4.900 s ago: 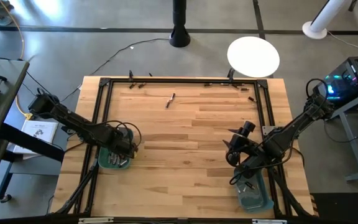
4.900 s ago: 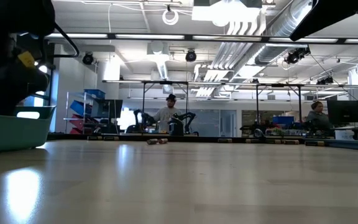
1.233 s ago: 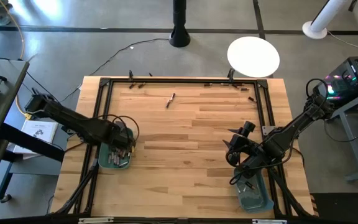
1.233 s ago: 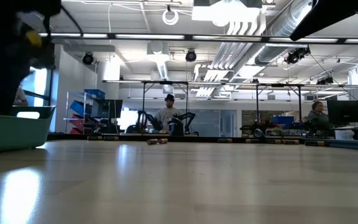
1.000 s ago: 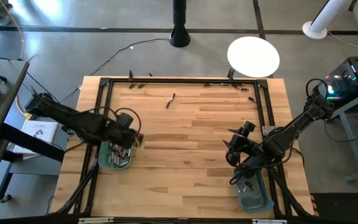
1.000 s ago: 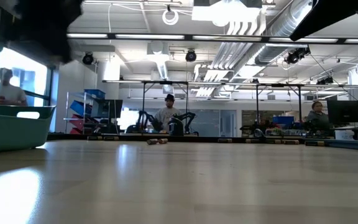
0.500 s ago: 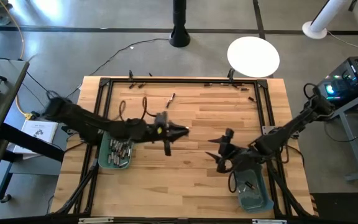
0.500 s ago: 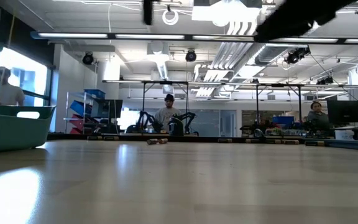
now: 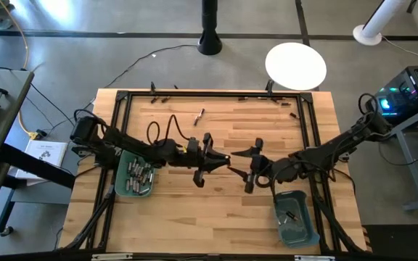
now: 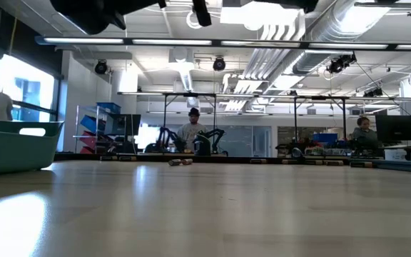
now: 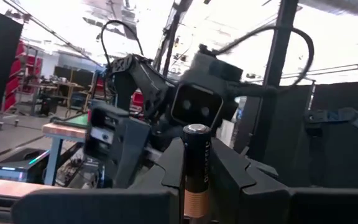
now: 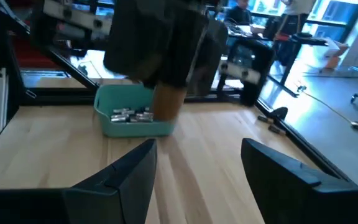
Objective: Sort batteries
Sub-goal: Put the black battery into the blue bin
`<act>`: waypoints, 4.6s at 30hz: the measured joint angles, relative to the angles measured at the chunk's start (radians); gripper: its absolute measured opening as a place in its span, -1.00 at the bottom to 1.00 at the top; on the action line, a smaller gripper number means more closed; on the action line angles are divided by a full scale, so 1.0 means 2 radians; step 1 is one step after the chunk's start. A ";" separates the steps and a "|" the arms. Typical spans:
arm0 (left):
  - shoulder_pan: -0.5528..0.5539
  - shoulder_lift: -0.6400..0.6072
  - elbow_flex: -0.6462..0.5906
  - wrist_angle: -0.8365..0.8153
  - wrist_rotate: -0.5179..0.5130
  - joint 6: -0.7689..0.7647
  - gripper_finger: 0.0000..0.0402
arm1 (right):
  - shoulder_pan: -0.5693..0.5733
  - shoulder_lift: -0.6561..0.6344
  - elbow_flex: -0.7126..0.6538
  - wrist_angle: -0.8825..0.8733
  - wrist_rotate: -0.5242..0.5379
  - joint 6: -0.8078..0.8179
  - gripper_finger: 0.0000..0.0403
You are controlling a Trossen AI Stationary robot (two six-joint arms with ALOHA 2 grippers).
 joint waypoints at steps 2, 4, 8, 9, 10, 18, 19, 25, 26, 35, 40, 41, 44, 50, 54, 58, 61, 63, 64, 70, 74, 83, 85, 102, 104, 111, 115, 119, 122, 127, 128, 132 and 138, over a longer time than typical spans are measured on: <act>0.000 0.000 0.000 0.000 0.006 0.000 -0.83 | -0.004 0.000 0.009 -0.001 -0.013 -0.006 0.14; 0.000 0.000 0.000 -0.002 0.007 0.000 -0.83 | -0.010 0.000 0.016 0.000 -0.026 -0.006 0.14; 0.000 0.000 0.000 -0.012 0.006 0.009 -0.83 | -0.026 0.000 0.027 -0.001 -0.079 -0.003 0.13; 0.000 0.000 0.000 -0.012 0.006 0.009 -0.83 | -0.030 0.000 0.029 0.001 -0.093 0.001 0.12; 0.000 0.000 0.000 -0.012 0.006 0.009 -0.83 | -0.034 0.000 0.029 0.002 -0.104 0.008 0.10; 0.000 0.000 0.000 -0.017 -0.016 0.021 -0.74 | -0.041 0.000 0.029 -0.005 -0.119 0.029 -0.63; 0.000 0.000 0.000 -0.020 -0.016 0.029 -0.72 | -0.039 0.000 0.029 -0.009 -0.117 0.035 -0.76; 0.003 -0.004 0.000 -0.057 -0.019 0.034 -0.42 | -0.026 -0.008 0.029 -0.107 -0.120 0.109 -0.84; 0.005 -0.006 0.001 -0.067 -0.021 0.031 -0.36 | -0.022 -0.015 0.029 -0.136 -0.120 0.131 -0.84; 0.017 -0.006 0.001 -0.139 -0.057 0.025 -0.06 | 0.044 -0.093 0.029 -0.418 -0.177 0.432 -0.84; 0.016 -0.006 0.000 -0.164 -0.086 0.026 -0.06 | 0.121 -0.087 0.023 -0.548 -0.346 0.665 -0.84; 0.016 -0.006 0.001 -0.170 -0.088 0.026 -0.06 | 0.142 -0.081 0.018 -0.549 -0.381 0.702 -0.84; 0.016 -0.006 0.000 -0.183 -0.088 0.026 -0.06 | 0.202 -0.061 -0.001 -0.521 -0.463 0.793 -0.84; 0.016 -0.006 0.000 -0.184 -0.088 0.026 -0.06 | 0.267 -0.020 -0.075 -0.404 -0.506 0.899 -0.84; 0.016 -0.006 0.000 -0.184 -0.088 0.026 -0.06 | 0.264 -0.002 -0.095 -0.398 -0.489 0.899 -0.84; 0.016 -0.006 0.000 -0.184 -0.088 0.026 -0.06 | 0.251 0.007 -0.096 -0.404 -0.488 0.885 -0.82; 0.016 -0.006 0.000 -0.184 -0.088 0.026 -0.06 | 0.245 0.008 -0.096 -0.402 -0.474 0.870 -0.81; 0.016 -0.006 0.000 -0.184 -0.088 0.026 -0.06 | 0.241 0.008 -0.096 -0.402 -0.461 0.864 -0.80; 0.016 -0.006 0.000 -0.184 -0.088 0.026 -0.06 | 0.240 0.008 -0.096 -0.402 -0.456 0.860 -0.79; 0.016 -0.006 0.000 -0.184 -0.088 0.026 -0.06 | 0.239 0.008 -0.096 -0.407 -0.437 0.848 -0.54; 0.016 -0.006 0.000 -0.184 -0.088 0.026 -0.06 | 0.239 0.008 -0.096 -0.412 -0.437 0.848 -0.25; 0.015 -0.036 0.000 -0.235 -0.096 0.026 -0.06 | 0.239 -0.032 -0.005 -0.533 -0.427 0.855 -0.05; 0.011 -0.061 0.000 -0.285 -0.111 0.026 -0.06 | 0.239 -0.039 0.038 -0.576 -0.392 0.837 -0.05; -0.074 -0.259 0.000 -0.876 -0.298 -0.249 -0.11 | 0.011 -0.041 0.016 -0.340 -0.161 0.212 -0.04; -0.082 -0.260 0.000 -0.937 -0.288 -0.303 -0.11 | -0.039 -0.041 -0.015 -0.254 -0.195 0.158 -0.04; -0.117 -0.244 -0.026 -1.020 -0.224 -0.462 -0.11 | -0.164 -0.038 -0.120 0.021 -0.332 0.114 -0.04; -0.131 -0.233 -0.068 -0.972 -0.176 -0.521 -0.10 | -0.187 -0.038 -0.147 0.050 -0.338 0.117 -0.04; -0.127 -0.230 -0.086 -0.994 -0.141 -0.563 -0.08 | -0.193 -0.038 -0.153 0.054 -0.338 0.115 -0.04; -0.123 -0.235 -0.079 -1.036 -0.141 -0.591 -0.08 | -0.193 -0.038 -0.153 0.061 -0.338 0.111 -0.04; -0.122 -0.249 -0.050 -1.102 -0.125 -0.613 -0.08 | -0.196 -0.038 -0.153 0.081 -0.338 0.116 -0.04; -0.122 -0.252 -0.048 -1.116 -0.106 -0.619 -0.08 | -0.199 -0.038 -0.153 0.088 -0.338 0.120 -0.04; -0.122 -0.253 -0.053 -1.179 -0.024 -0.648 -0.07 | -0.236 -0.038 -0.153 0.108 -0.338 0.126 -0.04; -0.122 -0.253 -0.093 -1.144 0.023 -0.674 -0.09 | -0.306 -0.037 -0.153 0.157 -0.339 0.107 -0.04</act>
